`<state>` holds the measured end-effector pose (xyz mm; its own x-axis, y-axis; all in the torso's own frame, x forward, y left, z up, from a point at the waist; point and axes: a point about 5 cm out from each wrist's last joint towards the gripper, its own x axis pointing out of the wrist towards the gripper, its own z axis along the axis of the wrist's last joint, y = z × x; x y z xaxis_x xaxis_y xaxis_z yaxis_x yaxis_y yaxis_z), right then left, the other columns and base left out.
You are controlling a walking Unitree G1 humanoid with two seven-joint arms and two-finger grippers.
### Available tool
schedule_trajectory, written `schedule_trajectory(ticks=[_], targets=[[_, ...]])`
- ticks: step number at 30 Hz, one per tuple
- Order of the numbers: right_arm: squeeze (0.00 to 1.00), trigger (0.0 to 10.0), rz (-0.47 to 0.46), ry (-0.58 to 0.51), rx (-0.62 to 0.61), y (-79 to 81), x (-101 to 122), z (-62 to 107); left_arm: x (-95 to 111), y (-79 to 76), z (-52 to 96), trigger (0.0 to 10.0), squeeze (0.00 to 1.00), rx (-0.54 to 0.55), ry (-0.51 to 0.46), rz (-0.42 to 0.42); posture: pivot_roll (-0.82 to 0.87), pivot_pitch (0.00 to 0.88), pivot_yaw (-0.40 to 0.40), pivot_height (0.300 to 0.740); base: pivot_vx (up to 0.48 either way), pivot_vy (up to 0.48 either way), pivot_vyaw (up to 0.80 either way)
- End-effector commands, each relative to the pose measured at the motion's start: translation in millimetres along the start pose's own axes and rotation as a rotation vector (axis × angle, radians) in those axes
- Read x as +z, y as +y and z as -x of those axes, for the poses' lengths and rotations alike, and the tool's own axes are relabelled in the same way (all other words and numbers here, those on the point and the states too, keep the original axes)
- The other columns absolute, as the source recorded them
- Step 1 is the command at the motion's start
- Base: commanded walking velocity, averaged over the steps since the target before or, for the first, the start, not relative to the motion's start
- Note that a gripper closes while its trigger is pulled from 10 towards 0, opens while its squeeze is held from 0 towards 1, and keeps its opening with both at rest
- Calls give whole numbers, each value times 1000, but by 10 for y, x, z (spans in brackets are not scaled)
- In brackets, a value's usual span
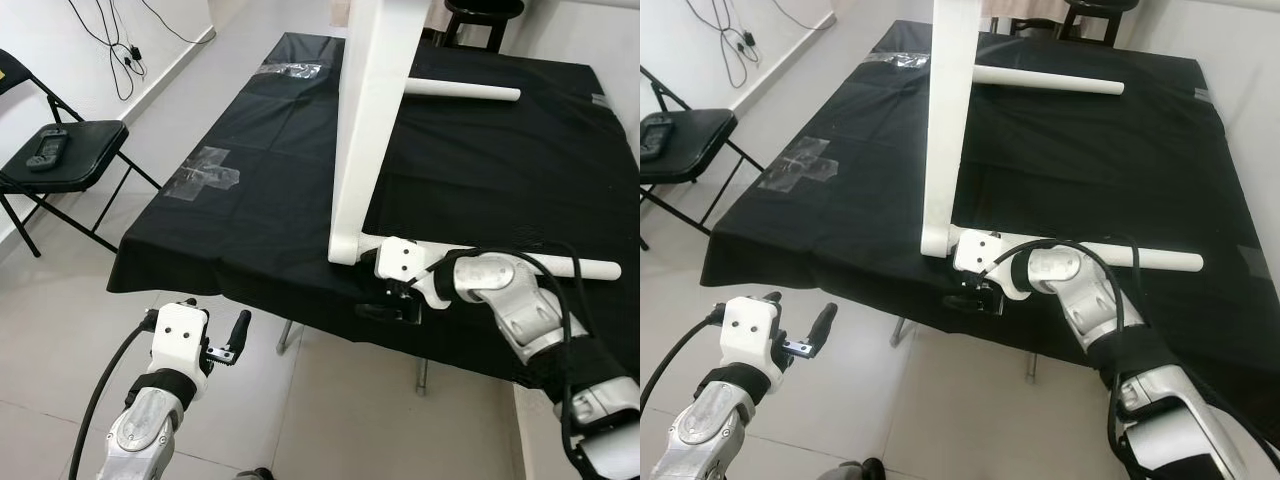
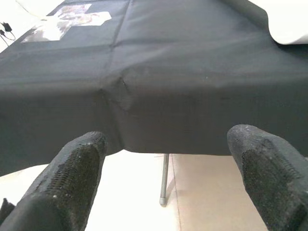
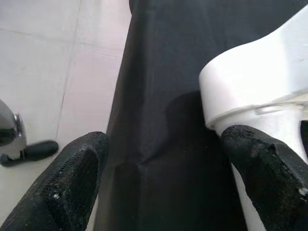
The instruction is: Building children table
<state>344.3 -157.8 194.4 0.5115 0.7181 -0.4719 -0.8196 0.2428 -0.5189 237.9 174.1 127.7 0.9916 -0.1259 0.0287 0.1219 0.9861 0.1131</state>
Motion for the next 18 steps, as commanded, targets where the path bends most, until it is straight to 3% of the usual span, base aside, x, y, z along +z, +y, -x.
schedule_trajectory(ticks=[1, 3, 5, 6, 10, 14, 18], targets=[[0, 10000, 8, -62, 5, -23, 122, -4, -27, -2, 35, 10000, 0, -5, 23, -5, 102, 229, -46, 740, 0, 0, 0], [0, 10000, 7, -107, 30, 30, 206, -73, -28, -6, 35, 10000, 0, -7, 24, -5, 104, 229, -46, 740, 0, 0, 0], [0, 10000, 4, -216, 82, 195, 446, -319, -26, -13, 33, 10000, 0, -8, 24, -6, 112, 230, -48, 740, 0, 0, 0], [0, 10000, 4, -216, 82, 195, 446, -319, -26, -13, 33, 10000, 0, -8, 24, -6, 112, 230, -48, 740, 0, 0, 0], [0, 10000, -2, -332, 92, 312, 804, -654, -26, -21, 34, 10000, 0, -4, 23, -8, 115, 228, -53, 740, 0, 0, 0], [0, 10000, -5, -357, 77, 298, 917, -736, -25, -24, 35, 10000, 0, -4, 23, -8, 116, 227, -55, 740, 0, 0, 0], [0, 10000, 27, -311, 90, 271, 863, -733, -25, -33, 34, 10000, 0, -4, 23, -9, 120, 227, -56, 740, 0, 0, 0]])
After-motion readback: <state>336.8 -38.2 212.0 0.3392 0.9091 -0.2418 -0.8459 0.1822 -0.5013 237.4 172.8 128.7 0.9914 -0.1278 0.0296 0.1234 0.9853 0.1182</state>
